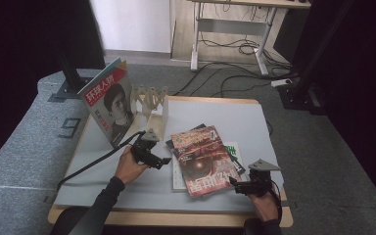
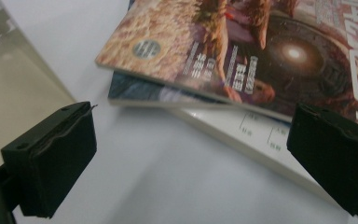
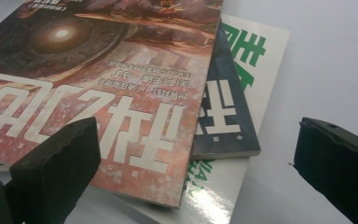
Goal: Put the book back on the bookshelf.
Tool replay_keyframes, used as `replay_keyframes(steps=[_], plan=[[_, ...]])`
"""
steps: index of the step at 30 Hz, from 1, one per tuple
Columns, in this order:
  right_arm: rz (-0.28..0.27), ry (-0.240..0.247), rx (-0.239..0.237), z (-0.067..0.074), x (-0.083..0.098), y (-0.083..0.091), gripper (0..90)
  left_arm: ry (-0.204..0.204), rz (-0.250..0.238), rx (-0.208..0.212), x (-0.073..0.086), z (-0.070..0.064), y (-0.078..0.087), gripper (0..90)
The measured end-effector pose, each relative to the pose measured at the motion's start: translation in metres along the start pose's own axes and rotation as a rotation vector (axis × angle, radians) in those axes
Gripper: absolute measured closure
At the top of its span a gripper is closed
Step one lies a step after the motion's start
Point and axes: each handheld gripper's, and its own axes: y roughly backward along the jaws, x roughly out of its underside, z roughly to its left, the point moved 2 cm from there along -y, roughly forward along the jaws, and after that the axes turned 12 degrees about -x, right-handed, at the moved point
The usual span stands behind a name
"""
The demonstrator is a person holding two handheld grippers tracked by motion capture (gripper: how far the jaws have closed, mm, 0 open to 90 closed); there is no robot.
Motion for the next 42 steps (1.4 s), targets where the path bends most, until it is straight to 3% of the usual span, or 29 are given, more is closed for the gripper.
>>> replay_keyframes(steps=[7,13,17,22,24,33,42], plan=[[0.015,0.016,-0.015,0.002,0.001,-0.002,0.1,-0.034,-0.009,0.015,-0.017,-0.008,-0.017,0.0],[0.029,0.027,-0.029,0.004,0.002,-0.005,0.2,-0.039,-0.023,0.036,-0.030,-0.010,-0.031,0.0],[0.037,0.036,-0.037,0.006,0.003,-0.006,0.2,-0.038,-0.031,0.022,-0.036,-0.007,-0.041,0.0],[0.037,0.038,-0.044,0.006,0.004,-0.006,0.2,-0.044,-0.020,0.019,-0.040,-0.005,-0.055,0.0],[0.040,0.043,-0.046,0.006,0.004,-0.005,0.2,-0.023,-0.026,0.034,-0.040,-0.002,-0.061,0.0],[0.044,0.056,-0.057,0.008,0.004,-0.005,0.2,0.009,-0.033,0.026,-0.040,0.006,-0.079,0.0],[0.044,0.048,-0.063,0.007,0.005,-0.005,0.1,-0.017,-0.001,0.022,-0.040,0.006,-0.094,0.0]])
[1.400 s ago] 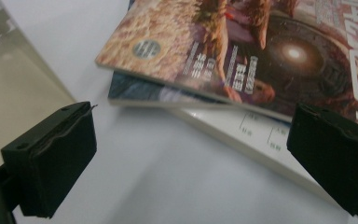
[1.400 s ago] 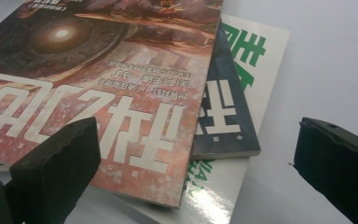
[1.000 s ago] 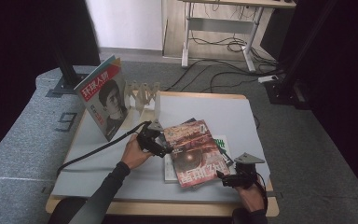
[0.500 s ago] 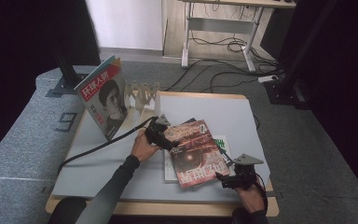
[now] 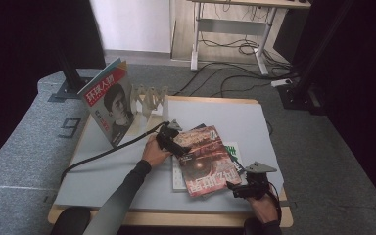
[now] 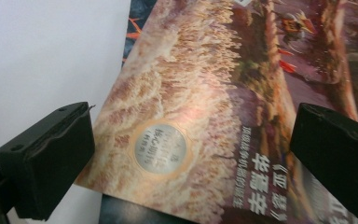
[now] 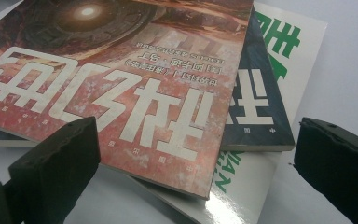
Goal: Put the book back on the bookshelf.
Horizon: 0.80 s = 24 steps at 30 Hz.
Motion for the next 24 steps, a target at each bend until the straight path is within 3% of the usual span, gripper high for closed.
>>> replay_keyframes(steps=[4,7,14,24], plan=[[0.000,-0.002,-0.001,0.0000,0.0000,0.0000,0.1,0.017,0.001,-0.023,-0.0023,0.0033,-0.0017,0.0],[0.001,-0.001,-0.001,0.0002,0.0001,0.0001,0.3,0.041,0.012,0.001,-0.0010,0.0050,-0.0058,0.0],[0.003,-0.001,-0.001,0.0003,0.0002,0.0002,0.3,0.067,0.025,0.005,-0.0010,0.0048,-0.0067,0.0],[0.006,-0.007,0.018,-0.0017,0.0006,0.0010,0.0,0.065,0.050,-0.007,0.0002,0.0017,-0.0025,0.0]])
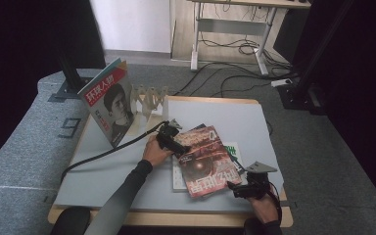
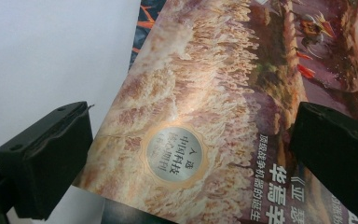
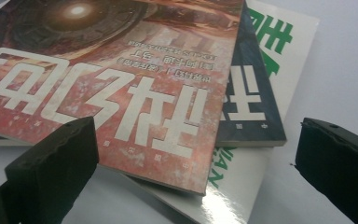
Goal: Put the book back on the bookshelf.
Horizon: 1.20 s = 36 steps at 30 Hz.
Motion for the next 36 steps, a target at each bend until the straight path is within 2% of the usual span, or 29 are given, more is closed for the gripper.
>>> replay_keyframes(steps=[11,16,20,23,31,36], plan=[[-0.007,-0.014,0.016,-0.005,0.002,0.002,0.0,-0.001,0.015,-0.008,0.008,-0.004,0.010,0.0],[0.000,0.016,0.012,-0.004,0.002,0.005,0.1,0.008,0.017,-0.017,0.011,-0.007,0.013,0.0],[0.020,0.020,-0.002,-0.004,0.006,0.005,0.0,0.004,0.026,-0.028,0.013,-0.008,0.016,0.0],[0.020,0.019,0.008,-0.005,0.006,0.006,0.0,0.002,0.028,-0.029,0.014,-0.009,0.018,0.0],[0.009,-0.025,0.015,-0.010,0.007,0.006,0.0,0.013,0.026,-0.030,0.021,-0.011,0.024,0.0],[0.006,-0.039,0.034,-0.014,0.007,0.006,0.0,0.010,0.034,-0.034,0.025,-0.013,0.029,0.0]])
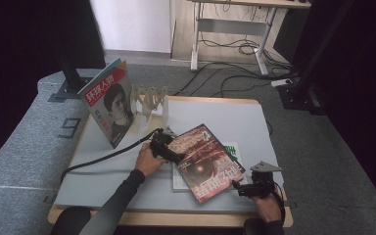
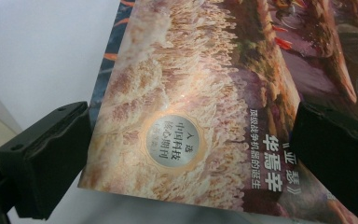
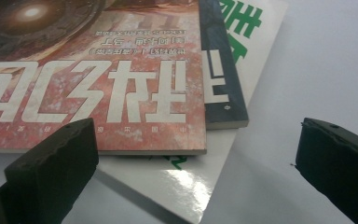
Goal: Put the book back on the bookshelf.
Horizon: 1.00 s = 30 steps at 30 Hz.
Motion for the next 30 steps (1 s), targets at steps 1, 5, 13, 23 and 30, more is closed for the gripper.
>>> replay_keyframes(steps=[1,5,13,23,30], plan=[[-0.001,-0.002,0.003,-0.001,0.000,0.000,0.0,-0.002,0.002,-0.002,0.001,-0.001,0.001,0.0],[-0.004,-0.017,0.015,-0.004,-0.001,0.000,0.0,0.003,0.006,0.000,0.004,-0.003,0.004,0.0],[-0.010,-0.042,0.035,-0.011,-0.002,0.000,0.0,0.019,0.016,0.025,0.013,-0.005,0.012,0.0],[0.001,-0.061,0.056,-0.019,-0.008,-0.002,0.0,0.006,0.034,0.015,0.022,-0.011,0.020,0.0],[0.017,-0.070,0.080,-0.025,-0.014,-0.005,0.0,0.011,0.042,0.032,0.031,-0.012,0.025,0.0]])
